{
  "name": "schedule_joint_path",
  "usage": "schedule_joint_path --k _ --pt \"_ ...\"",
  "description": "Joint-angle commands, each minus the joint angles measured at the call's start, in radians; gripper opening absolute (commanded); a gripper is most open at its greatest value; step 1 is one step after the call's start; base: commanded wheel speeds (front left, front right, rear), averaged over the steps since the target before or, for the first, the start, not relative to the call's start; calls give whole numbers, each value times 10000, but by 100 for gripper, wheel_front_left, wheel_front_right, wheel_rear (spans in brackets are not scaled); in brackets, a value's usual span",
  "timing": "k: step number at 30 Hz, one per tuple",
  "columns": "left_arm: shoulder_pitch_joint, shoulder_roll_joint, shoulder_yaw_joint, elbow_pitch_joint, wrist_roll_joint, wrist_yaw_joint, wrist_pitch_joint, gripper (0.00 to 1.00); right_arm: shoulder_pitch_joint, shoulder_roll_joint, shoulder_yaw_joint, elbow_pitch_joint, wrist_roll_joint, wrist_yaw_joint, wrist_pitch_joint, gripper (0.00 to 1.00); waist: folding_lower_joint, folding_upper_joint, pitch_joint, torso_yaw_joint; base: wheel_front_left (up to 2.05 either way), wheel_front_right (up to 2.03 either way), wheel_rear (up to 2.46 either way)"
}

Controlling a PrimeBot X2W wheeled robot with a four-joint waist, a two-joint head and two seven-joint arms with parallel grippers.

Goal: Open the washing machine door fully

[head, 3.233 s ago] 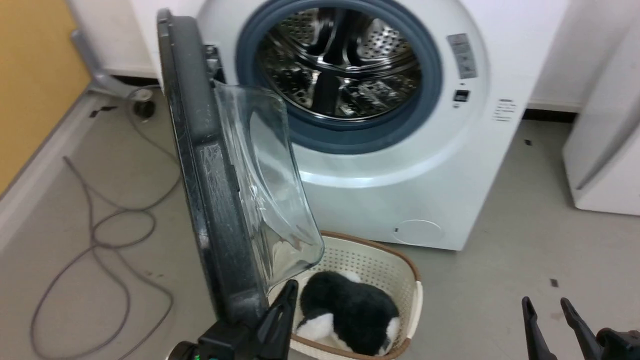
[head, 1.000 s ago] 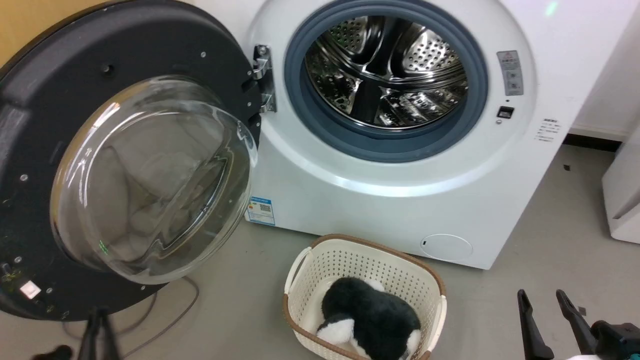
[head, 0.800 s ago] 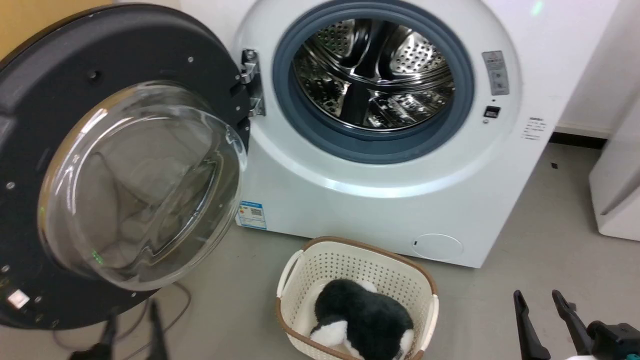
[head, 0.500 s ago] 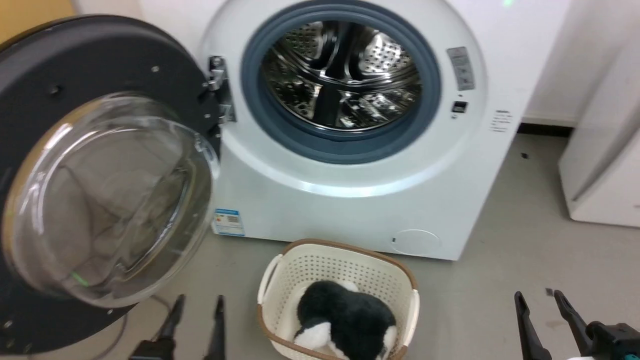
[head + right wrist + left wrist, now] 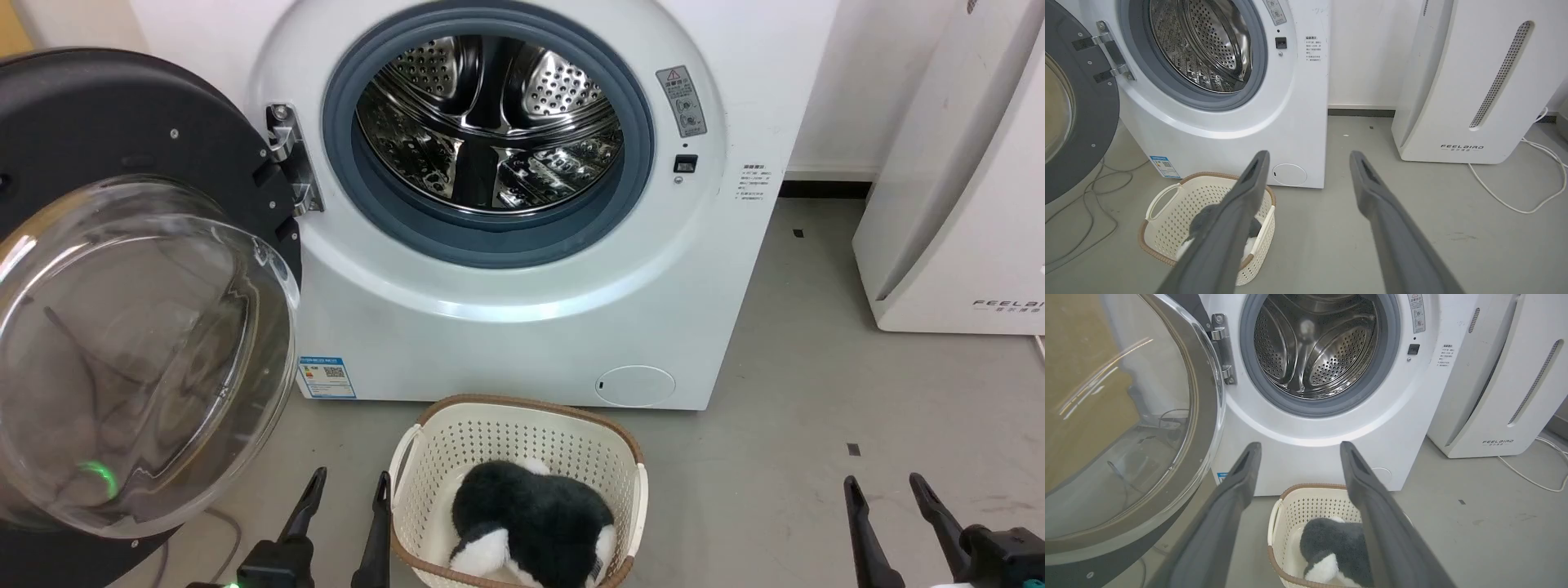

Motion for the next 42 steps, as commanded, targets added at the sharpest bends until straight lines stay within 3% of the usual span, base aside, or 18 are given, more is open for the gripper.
schedule_joint_path --k 1,4,5,42 --pt "-72 7 15 36 -18 59 24 100 147 20 -3 -57 79 6 8 100 0 0 -14 10 0 0 0" --pt "-68 10 9 50 -69 82 58 100 146 20 -7 -30 138 6 -24 100 0 0 -18 65 0 0 0" --pt "1 2 -11 44 -13 57 41 0 -3 0 -4 4 69 -2 -8 0 0 0 -17 60 0 0 0" --pt "-284 -160 375 -292 359 -27 695 0 -527 4 304 148 -212 0 72 0 0 0 75 -104 0 0 0"
